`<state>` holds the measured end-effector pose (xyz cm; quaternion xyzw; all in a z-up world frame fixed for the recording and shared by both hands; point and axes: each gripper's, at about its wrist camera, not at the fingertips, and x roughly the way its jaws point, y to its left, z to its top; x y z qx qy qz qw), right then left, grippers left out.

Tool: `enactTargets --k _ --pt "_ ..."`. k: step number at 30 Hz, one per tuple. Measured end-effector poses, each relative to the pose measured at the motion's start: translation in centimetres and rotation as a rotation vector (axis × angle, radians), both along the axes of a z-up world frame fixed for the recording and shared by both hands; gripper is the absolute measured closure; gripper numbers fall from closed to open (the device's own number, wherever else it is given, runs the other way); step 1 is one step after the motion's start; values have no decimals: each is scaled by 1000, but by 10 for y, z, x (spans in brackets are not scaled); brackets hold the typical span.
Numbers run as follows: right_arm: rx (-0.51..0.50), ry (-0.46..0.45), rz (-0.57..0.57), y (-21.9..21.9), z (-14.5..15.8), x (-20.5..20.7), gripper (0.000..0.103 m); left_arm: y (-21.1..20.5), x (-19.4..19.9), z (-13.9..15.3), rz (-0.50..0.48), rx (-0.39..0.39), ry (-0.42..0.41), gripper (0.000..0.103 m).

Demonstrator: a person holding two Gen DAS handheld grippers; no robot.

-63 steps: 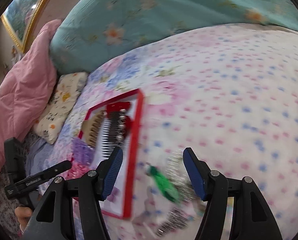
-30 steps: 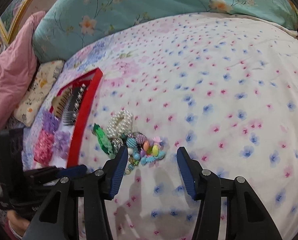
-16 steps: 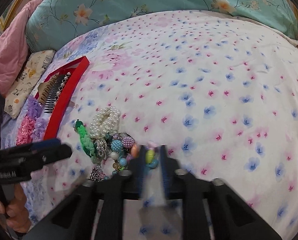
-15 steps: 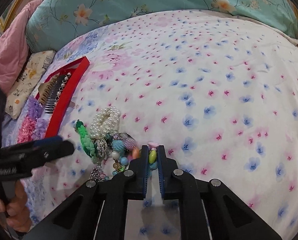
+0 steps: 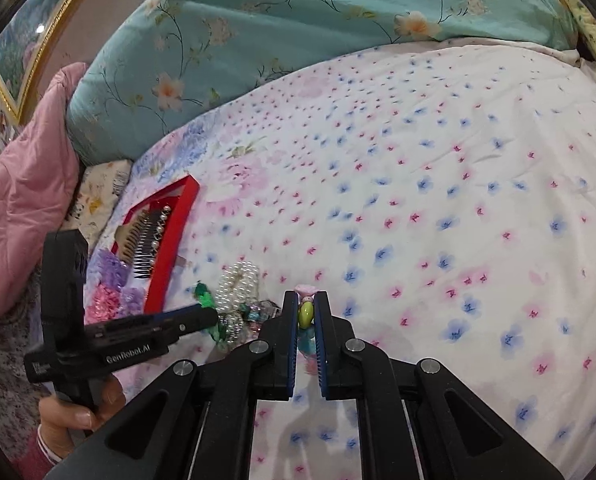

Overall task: Organize jewelry
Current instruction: 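Grasp the colorful beaded bracelet with the right tool while the left tool grasps the green braided hair tie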

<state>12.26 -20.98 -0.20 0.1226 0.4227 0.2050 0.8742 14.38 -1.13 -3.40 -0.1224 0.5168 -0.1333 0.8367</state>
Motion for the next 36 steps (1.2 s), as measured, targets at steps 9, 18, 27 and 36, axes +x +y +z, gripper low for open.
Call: enactTargets --k 9,18,27,36 --pt "40 -11 17 5 8 -10 96 4 -30 23 -17 -14 -60 103" --pt "40 -12 11 3 11 -22 96 -10 -16 14 11 84 -45 44" --pt "60 1 -1 -6 8 -25 96 -16 -2 -15 -17 141 1 89" --pt "87 -11 16 0 15 -28 96 7 -38 17 -3 58 -60 93"
